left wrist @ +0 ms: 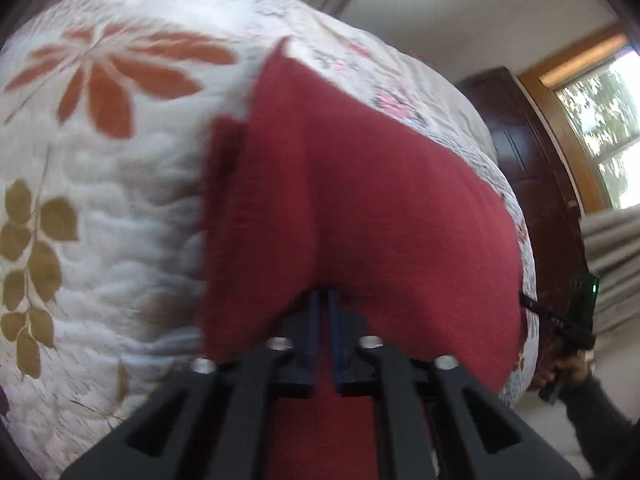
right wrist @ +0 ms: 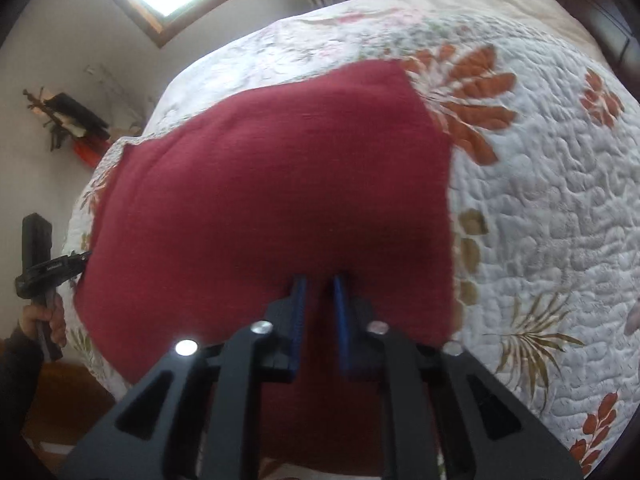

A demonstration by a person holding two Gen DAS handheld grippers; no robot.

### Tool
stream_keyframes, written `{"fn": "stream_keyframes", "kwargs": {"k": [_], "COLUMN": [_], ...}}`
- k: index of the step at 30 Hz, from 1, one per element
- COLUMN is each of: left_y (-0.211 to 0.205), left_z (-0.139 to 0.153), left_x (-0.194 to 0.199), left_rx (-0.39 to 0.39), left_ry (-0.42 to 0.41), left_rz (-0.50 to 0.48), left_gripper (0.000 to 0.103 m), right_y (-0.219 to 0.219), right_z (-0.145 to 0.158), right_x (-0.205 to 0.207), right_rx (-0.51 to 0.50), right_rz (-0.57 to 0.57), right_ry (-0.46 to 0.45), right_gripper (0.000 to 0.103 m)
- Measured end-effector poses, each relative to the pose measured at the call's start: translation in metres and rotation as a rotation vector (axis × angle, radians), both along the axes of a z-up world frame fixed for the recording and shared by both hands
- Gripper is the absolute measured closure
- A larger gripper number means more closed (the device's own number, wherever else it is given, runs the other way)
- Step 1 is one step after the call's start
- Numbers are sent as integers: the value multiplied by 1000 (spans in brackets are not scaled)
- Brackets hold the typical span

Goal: Fold small clothes

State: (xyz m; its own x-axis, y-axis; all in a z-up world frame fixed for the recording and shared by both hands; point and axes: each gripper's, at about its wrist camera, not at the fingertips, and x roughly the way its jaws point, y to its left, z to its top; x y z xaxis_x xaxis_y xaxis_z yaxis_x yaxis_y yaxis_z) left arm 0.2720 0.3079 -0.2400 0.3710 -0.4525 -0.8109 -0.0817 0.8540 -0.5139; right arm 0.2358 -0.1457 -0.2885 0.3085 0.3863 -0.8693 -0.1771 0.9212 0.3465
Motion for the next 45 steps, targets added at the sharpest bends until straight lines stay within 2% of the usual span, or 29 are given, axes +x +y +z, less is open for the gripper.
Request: {"fn": "stream_keyframes", "kwargs": {"k": [1, 4, 6, 8, 10, 13, 15, 17, 21, 22, 23, 24, 25, 26, 27, 30, 32, 35, 37, 39, 40, 43, 45], "left_y": [2, 7, -1, -17, -40, -77, -87, -78, -67, -65, -60, -59, -48, -33, -15, 38, 65, 95, 103, 109, 112, 115, 116], "left_z": [2, 31, 60, 73, 69, 39, 16, -1, 5, 6, 11, 15, 23, 32, 41, 53, 49, 25, 7, -2, -2, -2, -9], "left_x": [-1, -20, -44, -66, -79, -77, -73, -70, -72, -76, -78, -74, -79, -84, -89, -82, -67, -38, -23, -11, -3, 22, 36], "left_rx": [14, 16, -31, -100, -138, -110, -38, -48, -48, -54, -77, -96, -124, -142, -146, -189, -214, -276, -316, -378, -430, -496, -529], "left_ry": [2, -38, -116, -161, -154, -85, -35, -7, 18, 22, 26, 28, 18, -6, -34, -57, -57, 12, 73, 106, 102, 103, 129], "left_rz": [7, 41, 29, 0, -41, -111, -144, -135, -152, -155, -151, -145, -127, -103, -75, -40, -25, -43, -38, -44, -54, -76, -65], "left_gripper": [100, 98, 97, 93, 92, 92, 93, 99, 101, 100, 92, 73, 61, 38, 28, 27, 26, 25, 26, 26, 25, 16, 14], "right_y": [-4, -10, -12, -6, 12, 28, 21, 4, -12, -11, -4, 3, 19, 44, 60, 121, 151, 156, 160, 167, 178, 228, 273], "right_z": [4, 28, 42, 48, 41, 12, -7, -16, -8, -1, 14, 26, 40, 57, 63, 71, 54, 15, 17, 38, 53, 89, 88], "right_x": [-2, -18, -37, -54, -74, -88, -85, -81, -85, -88, -94, -96, -101, -108, -111, -112, -103, -91, -93, -99, -106, -133, -151], "right_rx": [-2, 5, 28, 69, 78, 36, 28, 66, 68, 55, 32, 12, -23, -61, -71, -73, -72, -90, -92, -115, -140, -307, -457], "right_rz": [-10, -1, 25, 60, 128, 198, 166, 100, 34, 19, 12, 23, 48, 87, 109, 162, 146, 63, 17, 7, 26, 174, 319], "right_ry": [4, -31, -58, -63, -46, -7, 21, 48, 52, 43, 9, -29, -84, -147, -173, -219, -184, -68, -51, -63, -104, -256, -301], "right_gripper": [95, 86, 86, 86, 86, 87, 91, 103, 103, 96, 92, 90, 84, 77, 75, 74, 74, 74, 74, 70, 66, 33, 31]}}
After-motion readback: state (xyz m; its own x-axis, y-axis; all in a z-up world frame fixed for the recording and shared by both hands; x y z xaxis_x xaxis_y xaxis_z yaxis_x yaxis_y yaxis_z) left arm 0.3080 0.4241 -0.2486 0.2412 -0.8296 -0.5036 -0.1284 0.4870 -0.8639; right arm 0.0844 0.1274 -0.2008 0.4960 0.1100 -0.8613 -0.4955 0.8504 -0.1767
